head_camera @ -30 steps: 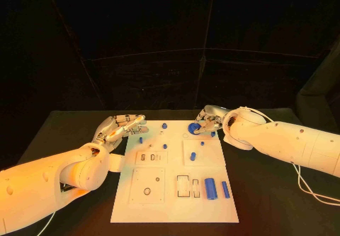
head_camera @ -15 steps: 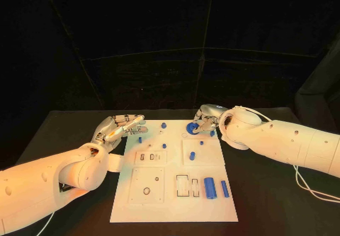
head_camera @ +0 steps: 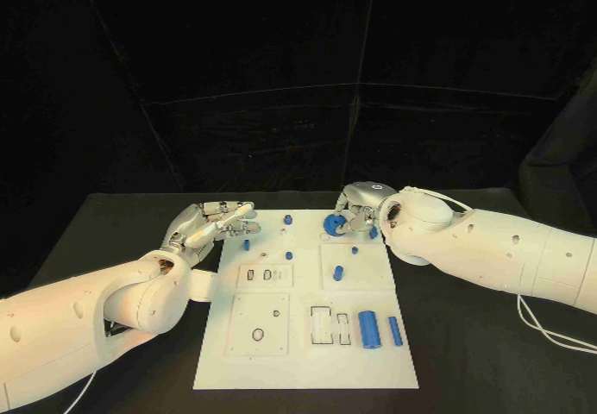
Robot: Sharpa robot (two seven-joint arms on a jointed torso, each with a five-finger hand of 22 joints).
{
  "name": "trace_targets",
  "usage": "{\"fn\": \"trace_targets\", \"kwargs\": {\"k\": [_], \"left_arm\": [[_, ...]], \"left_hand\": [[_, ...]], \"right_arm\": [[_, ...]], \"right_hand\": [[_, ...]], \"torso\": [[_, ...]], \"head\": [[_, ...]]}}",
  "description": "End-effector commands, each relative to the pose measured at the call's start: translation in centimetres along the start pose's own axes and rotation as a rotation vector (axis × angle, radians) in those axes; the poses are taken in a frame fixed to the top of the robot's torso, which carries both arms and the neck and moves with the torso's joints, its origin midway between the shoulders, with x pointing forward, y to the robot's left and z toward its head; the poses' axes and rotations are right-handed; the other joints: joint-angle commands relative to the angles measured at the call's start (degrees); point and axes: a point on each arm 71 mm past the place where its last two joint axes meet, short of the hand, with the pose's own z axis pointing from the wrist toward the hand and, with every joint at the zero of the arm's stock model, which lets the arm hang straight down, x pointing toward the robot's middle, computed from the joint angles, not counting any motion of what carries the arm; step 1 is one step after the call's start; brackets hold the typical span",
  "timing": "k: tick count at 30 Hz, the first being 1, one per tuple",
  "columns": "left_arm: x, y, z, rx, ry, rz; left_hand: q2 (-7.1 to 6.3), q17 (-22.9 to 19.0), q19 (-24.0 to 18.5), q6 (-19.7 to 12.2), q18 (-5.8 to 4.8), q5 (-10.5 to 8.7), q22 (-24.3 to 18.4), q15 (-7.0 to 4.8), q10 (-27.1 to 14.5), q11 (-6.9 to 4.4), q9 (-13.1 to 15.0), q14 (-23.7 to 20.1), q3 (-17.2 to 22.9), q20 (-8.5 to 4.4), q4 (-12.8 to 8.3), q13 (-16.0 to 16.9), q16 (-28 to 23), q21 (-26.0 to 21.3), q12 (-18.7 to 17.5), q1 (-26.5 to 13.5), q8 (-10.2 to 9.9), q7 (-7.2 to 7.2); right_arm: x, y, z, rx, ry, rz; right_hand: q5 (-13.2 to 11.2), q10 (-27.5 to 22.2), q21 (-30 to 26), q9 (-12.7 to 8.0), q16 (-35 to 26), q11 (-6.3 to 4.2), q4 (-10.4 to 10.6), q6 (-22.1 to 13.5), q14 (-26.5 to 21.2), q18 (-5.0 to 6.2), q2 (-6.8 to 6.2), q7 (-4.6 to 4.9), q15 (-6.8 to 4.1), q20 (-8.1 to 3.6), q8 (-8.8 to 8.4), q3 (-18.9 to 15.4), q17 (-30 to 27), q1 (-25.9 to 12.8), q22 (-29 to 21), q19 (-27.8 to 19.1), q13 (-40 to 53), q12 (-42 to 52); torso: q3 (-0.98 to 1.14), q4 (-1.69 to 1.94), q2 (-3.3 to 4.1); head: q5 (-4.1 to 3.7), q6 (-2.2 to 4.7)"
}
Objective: Assemble the parts on the task board
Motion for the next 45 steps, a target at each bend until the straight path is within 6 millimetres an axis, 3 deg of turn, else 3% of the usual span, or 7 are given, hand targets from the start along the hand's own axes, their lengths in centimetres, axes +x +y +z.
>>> {"fn": "trace_targets", "kwargs": {"k": [1, 7, 17, 23, 30, 39, 45], "left_arm": [[0.2, -0.1, 0.0, 0.003, 0.018, -0.005], [0.1, -0.1, -0.1, 0.002, 0.017, -0.005], [0.1, -0.1, 0.0, 0.001, 0.017, -0.004], [0.0, -0.1, 0.1, 0.000, 0.018, -0.004], [0.1, 0.0, 0.2, 0.000, 0.018, -0.004], [0.2, 0.0, 0.3, 0.002, 0.018, -0.003], [0.4, 0.1, 0.3, 0.002, 0.019, -0.004]], "left_hand": [[0.33, 0.05, 0.26, 0.37, 0.37, -0.05, -0.07, -0.04, 0.56, 0.01, -0.02, 0.44, 0.10, 0.03, -0.32, -0.05, -0.17, -0.25, -0.38, -0.23, -0.20, -0.08], [0.33, 0.05, 0.26, 0.37, 0.37, -0.05, -0.07, -0.04, 0.56, 0.01, -0.02, 0.44, 0.10, 0.03, -0.32, -0.05, -0.17, -0.25, -0.38, -0.23, -0.20, -0.08], [0.34, 0.05, 0.28, 0.35, 0.37, -0.06, -0.09, -0.04, 0.54, 0.01, -0.03, 0.43, 0.15, 0.02, -0.44, -0.06, -0.24, -0.28, -0.44, -0.19, -0.26, -0.08], [0.34, 0.05, 0.28, 0.35, 0.37, -0.06, -0.09, -0.04, 0.54, 0.01, -0.03, 0.43, 0.15, 0.02, -0.44, -0.06, -0.24, -0.28, -0.44, -0.19, -0.26, -0.08], [0.35, 0.05, 0.29, 0.35, 0.37, -0.06, -0.11, -0.04, 0.54, 0.01, -0.04, 0.42, 0.18, 0.02, -0.51, -0.07, -0.28, -0.31, -0.48, -0.18, -0.29, -0.08], [0.35, 0.04, 0.30, 0.36, 0.36, -0.06, -0.12, -0.03, 0.55, 0.01, -0.04, 0.40, 0.19, 0.02, -0.55, -0.07, -0.32, -0.32, -0.50, -0.19, -0.31, -0.08], [0.35, 0.04, 0.30, 0.36, 0.36, -0.06, -0.13, -0.03, 0.55, 0.01, -0.04, 0.39, 0.19, 0.02, -0.55, -0.07, -0.33, -0.33, -0.51, -0.19, -0.31, -0.08]], "right_arm": [[-0.4, 0.9, -0.2, -0.022, -0.046, -0.019], [-0.9, 2.4, -0.7, -0.047, -0.103, 0.008], [-0.9, 6.8, 0.2, -0.118, -0.146, 0.000], [-0.6, 9.1, 1.4, -0.159, -0.145, -0.009], [-0.2, 10.2, 2.3, -0.165, -0.130, -0.033], [0.3, 10.9, 3.0, -0.161, -0.088, -0.059], [0.6, 11.0, 3.2, -0.151, -0.060, -0.076]], "right_hand": [[2.05, 5.95, 0.37, 0.10, 0.38, -0.42, 0.15, 0.81, 5.33, -0.52, 0.01, -0.19, -0.03, -0.03, -0.36, 0.92, 11.56, -1.45, 0.38, 0.52, 15.06, 0.15], [5.93, 5.95, 0.66, 0.06, 0.45, -0.38, 0.89, 0.78, 5.37, -0.64, -1.13, -0.14, -0.03, -0.02, -0.93, 2.18, 11.78, -3.35, 0.99, 0.79, 15.06, 0.15], [6.44, 5.95, 1.05, 0.07, 0.53, -0.36, 1.07, 0.81, 5.42, -0.83, -1.46, -0.13, -0.02, -0.01, -1.07, 2.64, 12.01, -3.79, 1.92, 1.23, 15.06, 0.15], [6.60, 5.95, 1.08, 0.04, 0.45, -0.33, 1.18, 0.66, 5.37, -0.83, -1.52, -0.08, 0.00, -0.01, -1.24, 2.93, 11.76, -4.01, 1.97, 1.25, 15.06, 0.15], [6.60, 5.95, 1.08, 0.02, 0.37, -0.29, 1.23, 0.51, 5.32, -0.83, -1.62, -0.02, 0.02, 0.01, -1.37, 3.09, 11.54, -4.16, 1.95, 1.24, 15.06, 0.15], [5.81, 5.95, 1.12, 0.02, 0.35, -0.17, 1.17, 0.24, 5.31, -0.85, -1.93, 0.11, 0.11, 0.08, -1.67, 3.58, 11.51, -4.36, 2.06, 1.27, 15.06, 0.15], [5.19, 5.95, 1.12, 0.03, 0.35, -0.09, 1.11, 0.06, 5.31, -0.85, -2.18, 0.20, 0.18, 0.15, -1.86, 3.83, 11.50, -4.53, 2.05, 1.25, 15.06, 0.15]], "torso": [[-0.08, 0.08, -0.05], [-0.12, 0.11, -0.08], [-0.14, 0.27, 0.05], [-0.07, 0.11, 0.04], [-0.05, -0.06, 0.04], [0.04, 0.11, 0.06], [0.00, -0.12, 0.04]], "head": [[0.11, 0.08], [0.39, 0.19], [0.83, 0.17], [1.06, 0.19], [1.29, 0.04], [1.12, -0.08], [1.22, -0.19]]}}
